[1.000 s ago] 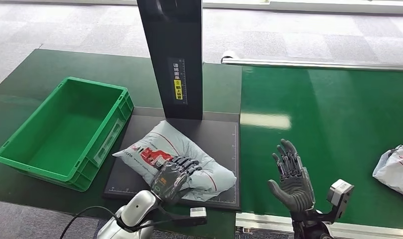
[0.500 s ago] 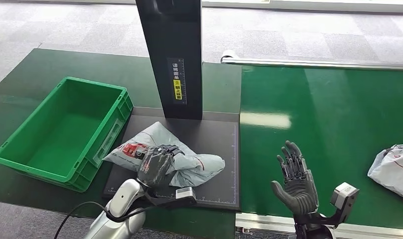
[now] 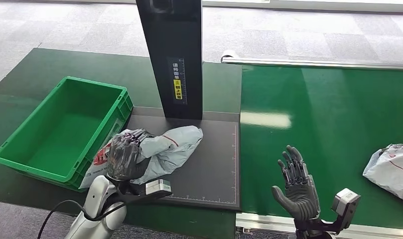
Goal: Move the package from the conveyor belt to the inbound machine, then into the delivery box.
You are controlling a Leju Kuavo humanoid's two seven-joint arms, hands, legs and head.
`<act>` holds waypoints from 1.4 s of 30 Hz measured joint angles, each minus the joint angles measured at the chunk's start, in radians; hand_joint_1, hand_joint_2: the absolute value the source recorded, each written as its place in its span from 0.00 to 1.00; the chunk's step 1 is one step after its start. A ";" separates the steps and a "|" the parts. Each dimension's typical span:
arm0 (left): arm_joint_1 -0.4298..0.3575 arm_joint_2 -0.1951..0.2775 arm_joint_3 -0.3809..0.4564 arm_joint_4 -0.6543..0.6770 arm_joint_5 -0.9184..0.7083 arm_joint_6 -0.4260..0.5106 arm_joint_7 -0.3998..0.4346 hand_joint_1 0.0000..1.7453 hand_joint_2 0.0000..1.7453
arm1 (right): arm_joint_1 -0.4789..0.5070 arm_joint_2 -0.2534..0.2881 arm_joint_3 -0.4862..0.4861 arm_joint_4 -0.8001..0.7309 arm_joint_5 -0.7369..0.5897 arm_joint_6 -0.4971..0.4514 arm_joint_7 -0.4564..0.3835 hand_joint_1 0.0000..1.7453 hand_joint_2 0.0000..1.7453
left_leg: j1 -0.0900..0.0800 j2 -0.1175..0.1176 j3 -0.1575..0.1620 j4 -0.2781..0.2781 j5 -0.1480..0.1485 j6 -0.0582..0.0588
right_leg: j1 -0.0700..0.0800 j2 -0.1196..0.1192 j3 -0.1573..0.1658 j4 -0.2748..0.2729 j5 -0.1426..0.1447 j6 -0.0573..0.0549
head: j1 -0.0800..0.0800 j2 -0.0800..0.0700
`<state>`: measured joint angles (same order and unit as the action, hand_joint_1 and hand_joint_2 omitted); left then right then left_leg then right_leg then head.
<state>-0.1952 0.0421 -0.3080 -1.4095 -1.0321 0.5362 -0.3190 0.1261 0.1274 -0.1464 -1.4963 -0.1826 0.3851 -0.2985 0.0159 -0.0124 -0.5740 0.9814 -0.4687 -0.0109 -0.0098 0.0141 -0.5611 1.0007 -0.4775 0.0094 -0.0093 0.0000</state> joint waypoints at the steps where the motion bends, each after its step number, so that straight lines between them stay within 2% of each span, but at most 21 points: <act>1: 0.004 0.005 0.007 -0.021 0.013 0.028 -0.012 1.00 1.00 | 0.003 0.000 0.000 -0.003 0.000 -0.004 -0.001 0.00 1.00 | 0.000 0.000 0.000 0.000 0.000 0.000 | 0.000 0.000 0.000 0.000 0.000 0.000 | 0.000 0.000; 5: 0.014 0.025 0.057 -0.130 0.057 0.104 -0.053 1.00 1.00 | 0.015 0.001 -0.002 -0.012 0.000 -0.014 -0.007 0.00 1.00 | 0.001 0.000 0.000 0.000 0.000 0.000 | 0.001 0.000 -0.001 0.000 0.000 0.000 | 0.000 0.000; 10: 0.021 0.030 0.145 -0.236 0.099 0.131 -0.116 1.00 1.00 | 0.021 0.001 -0.002 -0.014 0.004 -0.030 -0.014 0.00 1.00 | 0.001 0.000 -0.001 0.000 0.000 0.000 | 0.001 0.000 -0.001 0.000 0.000 0.000 | 0.000 0.000; 16: 0.018 0.005 0.290 -0.307 0.139 0.131 -0.204 1.00 1.00 | 0.024 0.002 -0.002 -0.014 0.009 -0.044 -0.019 0.00 1.00 | 0.001 0.000 0.000 0.000 0.000 0.000 | 0.001 0.000 -0.001 0.000 0.000 0.000 | 0.000 0.000; 19: 0.008 -0.012 0.354 -0.319 0.136 0.131 -0.222 1.00 1.00 | 0.027 0.002 -0.002 -0.014 0.009 -0.049 -0.023 0.00 1.00 | 0.001 0.000 0.000 0.000 0.000 0.000 | 0.001 0.000 -0.001 0.000 0.000 -0.001 | 0.000 0.000; 22: -0.023 -0.022 0.406 -0.311 0.081 0.131 -0.182 1.00 1.00 | 0.029 0.002 -0.003 -0.015 0.009 -0.052 -0.024 0.00 1.00 | 0.001 0.000 0.000 0.000 0.000 0.000 | 0.001 0.000 -0.001 0.000 0.000 -0.001 | 0.000 0.000; 27: -0.102 -0.022 0.471 -0.201 -0.083 0.131 -0.040 1.00 1.00 | 0.038 0.003 -0.005 -0.030 0.001 -0.055 -0.012 0.00 1.00 | 0.001 0.001 0.000 0.000 0.000 0.000 | 0.001 0.000 -0.001 0.000 0.000 -0.001 | 0.000 0.000; 32: -0.201 0.000 0.522 0.006 -0.192 0.131 0.077 1.00 1.00 | 0.041 0.002 -0.005 -0.040 -0.008 -0.053 0.000 0.00 1.00 | 0.001 0.001 0.000 0.000 0.000 0.000 | 0.001 0.001 -0.001 0.000 0.000 0.000 | 0.000 0.000; 38: -0.317 0.055 0.557 0.271 -0.248 0.131 0.155 1.00 1.00 | 0.036 -0.001 -0.004 -0.041 -0.018 -0.053 0.007 0.00 1.00 | 0.001 0.001 -0.001 0.000 0.000 0.000 | 0.001 0.001 -0.001 0.000 0.000 0.000 | 0.000 0.000; 39: -0.332 0.064 0.558 0.307 -0.261 0.131 0.171 0.95 1.00 | 0.034 -0.002 -0.003 -0.041 -0.019 -0.054 0.009 0.00 1.00 | 0.001 0.001 -0.001 0.000 0.000 0.000 | 0.001 0.001 -0.001 0.000 0.000 0.000 | 0.000 0.000; 42: -0.373 0.090 0.560 0.407 -0.305 0.128 0.230 0.20 1.00 | 0.028 -0.007 0.002 -0.041 -0.026 -0.059 0.011 0.00 1.00 | 0.001 0.001 -0.001 0.000 0.000 0.000 | 0.001 0.001 -0.002 0.000 0.000 0.000 | 0.000 0.000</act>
<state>-0.5679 0.1317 0.2518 -1.0021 -1.3376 0.6642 -0.0887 0.1542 0.1206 -0.1444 -1.5370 -0.2084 0.3261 -0.2872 0.0165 -0.0111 -0.5748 0.9813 -0.4683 -0.0112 -0.0091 0.0150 -0.5627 1.0012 -0.4774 0.0090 -0.0091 0.0000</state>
